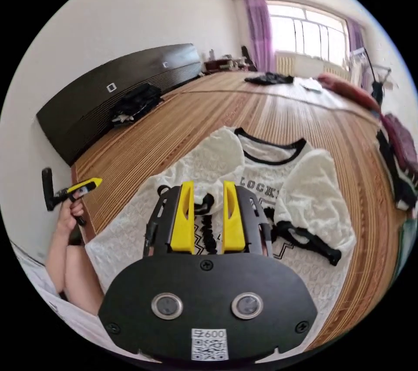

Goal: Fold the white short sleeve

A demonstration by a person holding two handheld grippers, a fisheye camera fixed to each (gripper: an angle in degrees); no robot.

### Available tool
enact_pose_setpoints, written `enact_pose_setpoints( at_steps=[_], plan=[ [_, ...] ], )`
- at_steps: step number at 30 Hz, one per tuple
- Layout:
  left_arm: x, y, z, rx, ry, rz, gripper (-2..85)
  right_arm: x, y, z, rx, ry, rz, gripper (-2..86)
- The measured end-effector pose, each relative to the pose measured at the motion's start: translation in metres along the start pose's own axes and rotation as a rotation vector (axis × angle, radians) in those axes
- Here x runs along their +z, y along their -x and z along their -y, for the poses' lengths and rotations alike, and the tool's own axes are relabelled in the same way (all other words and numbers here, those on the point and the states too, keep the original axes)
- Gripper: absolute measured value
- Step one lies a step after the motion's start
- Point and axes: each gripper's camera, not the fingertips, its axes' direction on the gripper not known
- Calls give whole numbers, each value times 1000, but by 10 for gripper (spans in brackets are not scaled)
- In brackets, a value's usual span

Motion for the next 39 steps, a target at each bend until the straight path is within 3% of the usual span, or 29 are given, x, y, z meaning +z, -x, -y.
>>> enact_pose_setpoints(
  at_steps=[2, 4, 10, 15, 21, 28, 32, 39],
  plan=[
    [1, 4, 2, -26, 15, -5, 2, 14, 51, 13, -272, 65, 39, 98],
    [1, 6, 5, -42, 26, -7, 2, 36, 82, 24, -381, 138, 40, 108],
    [-7, 2, 7, -37, 11, 3, 2, 121, 126, 59, -532, 348, -23, 76],
    [-17, 8, 7, -60, -24, -39, 2, 137, 124, 71, -492, 371, -29, 9],
    [-21, 10, 9, -73, -39, -59, 2, 124, 127, 119, -403, 324, 1, -6],
    [-16, 5, 18, -90, -5, -26, 2, 157, 151, 169, -309, 495, 3, -5],
    [-2, -5, 28, -72, 61, 12, 1, 147, 142, 207, -151, 556, 47, 3],
    [17, -25, 40, -8, 131, 58, 0, 75, 146, 247, -218, 492, 156, 99]
  ],
)
